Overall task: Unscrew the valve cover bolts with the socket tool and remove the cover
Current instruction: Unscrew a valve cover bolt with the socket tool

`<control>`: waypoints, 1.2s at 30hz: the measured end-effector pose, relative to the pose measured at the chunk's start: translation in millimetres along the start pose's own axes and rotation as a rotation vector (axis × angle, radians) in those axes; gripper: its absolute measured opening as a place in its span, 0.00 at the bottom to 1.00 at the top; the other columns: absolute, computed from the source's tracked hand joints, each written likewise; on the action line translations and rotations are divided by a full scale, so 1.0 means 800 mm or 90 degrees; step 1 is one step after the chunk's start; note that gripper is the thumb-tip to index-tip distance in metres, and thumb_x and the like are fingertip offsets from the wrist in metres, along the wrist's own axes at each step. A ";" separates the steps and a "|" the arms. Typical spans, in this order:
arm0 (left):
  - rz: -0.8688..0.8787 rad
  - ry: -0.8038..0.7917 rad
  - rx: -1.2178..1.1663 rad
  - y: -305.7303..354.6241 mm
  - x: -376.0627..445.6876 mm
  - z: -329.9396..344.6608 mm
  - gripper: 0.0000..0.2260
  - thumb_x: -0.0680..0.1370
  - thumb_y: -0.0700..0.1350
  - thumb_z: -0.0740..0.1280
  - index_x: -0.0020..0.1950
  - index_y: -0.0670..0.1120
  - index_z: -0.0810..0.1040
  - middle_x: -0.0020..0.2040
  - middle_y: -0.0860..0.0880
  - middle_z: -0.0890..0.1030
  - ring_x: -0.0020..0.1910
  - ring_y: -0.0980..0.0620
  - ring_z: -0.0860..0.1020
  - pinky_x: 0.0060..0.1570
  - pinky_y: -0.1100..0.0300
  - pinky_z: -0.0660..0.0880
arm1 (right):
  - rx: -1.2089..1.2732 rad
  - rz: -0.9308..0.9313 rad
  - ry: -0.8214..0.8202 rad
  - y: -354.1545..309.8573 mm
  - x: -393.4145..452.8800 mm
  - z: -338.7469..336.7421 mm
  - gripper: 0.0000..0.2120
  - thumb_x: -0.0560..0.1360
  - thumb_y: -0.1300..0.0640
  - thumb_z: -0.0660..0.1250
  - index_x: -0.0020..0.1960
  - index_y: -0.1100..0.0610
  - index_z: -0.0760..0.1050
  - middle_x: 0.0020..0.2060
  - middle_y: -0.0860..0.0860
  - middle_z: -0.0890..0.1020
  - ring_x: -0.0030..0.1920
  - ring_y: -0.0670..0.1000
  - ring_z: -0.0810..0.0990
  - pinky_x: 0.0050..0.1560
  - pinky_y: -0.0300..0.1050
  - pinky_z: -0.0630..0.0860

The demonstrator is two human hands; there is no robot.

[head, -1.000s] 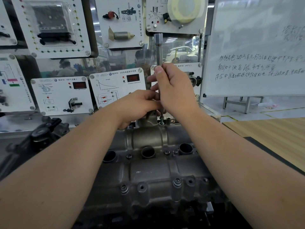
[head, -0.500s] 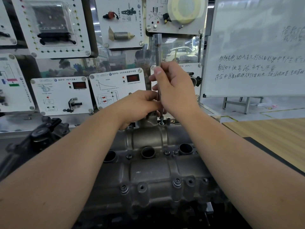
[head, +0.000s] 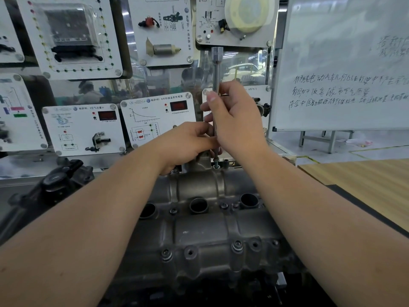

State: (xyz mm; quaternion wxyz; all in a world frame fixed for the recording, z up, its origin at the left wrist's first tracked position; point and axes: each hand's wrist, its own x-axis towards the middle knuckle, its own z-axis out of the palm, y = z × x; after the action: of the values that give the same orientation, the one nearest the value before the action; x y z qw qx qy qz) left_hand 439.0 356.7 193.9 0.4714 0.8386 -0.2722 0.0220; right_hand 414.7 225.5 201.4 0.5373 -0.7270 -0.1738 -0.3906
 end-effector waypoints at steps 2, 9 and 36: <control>-0.008 -0.005 -0.010 0.001 0.000 0.000 0.10 0.82 0.45 0.68 0.57 0.40 0.83 0.52 0.44 0.87 0.60 0.42 0.82 0.65 0.47 0.76 | -0.047 -0.008 -0.004 -0.002 0.000 0.000 0.07 0.84 0.52 0.61 0.54 0.53 0.76 0.39 0.41 0.84 0.39 0.42 0.82 0.44 0.48 0.81; 0.013 0.003 0.005 -0.001 0.000 0.000 0.09 0.81 0.42 0.70 0.58 0.39 0.82 0.52 0.41 0.87 0.59 0.39 0.82 0.67 0.39 0.73 | -0.013 0.004 -0.013 -0.003 -0.001 0.000 0.05 0.83 0.48 0.63 0.51 0.47 0.75 0.41 0.45 0.85 0.41 0.46 0.83 0.46 0.57 0.82; 0.015 -0.002 -0.026 -0.006 0.004 -0.001 0.07 0.82 0.41 0.69 0.57 0.39 0.83 0.52 0.41 0.87 0.58 0.41 0.82 0.62 0.51 0.78 | -0.029 -0.022 0.027 0.001 0.003 0.003 0.07 0.84 0.52 0.60 0.50 0.45 0.74 0.39 0.41 0.83 0.37 0.40 0.81 0.41 0.46 0.80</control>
State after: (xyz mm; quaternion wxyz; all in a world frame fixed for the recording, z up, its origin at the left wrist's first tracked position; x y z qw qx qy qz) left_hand 444.0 357.8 191.7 0.4875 0.8256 -0.2833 0.0204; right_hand 417.8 226.5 202.3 0.5173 -0.7276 -0.1657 -0.4190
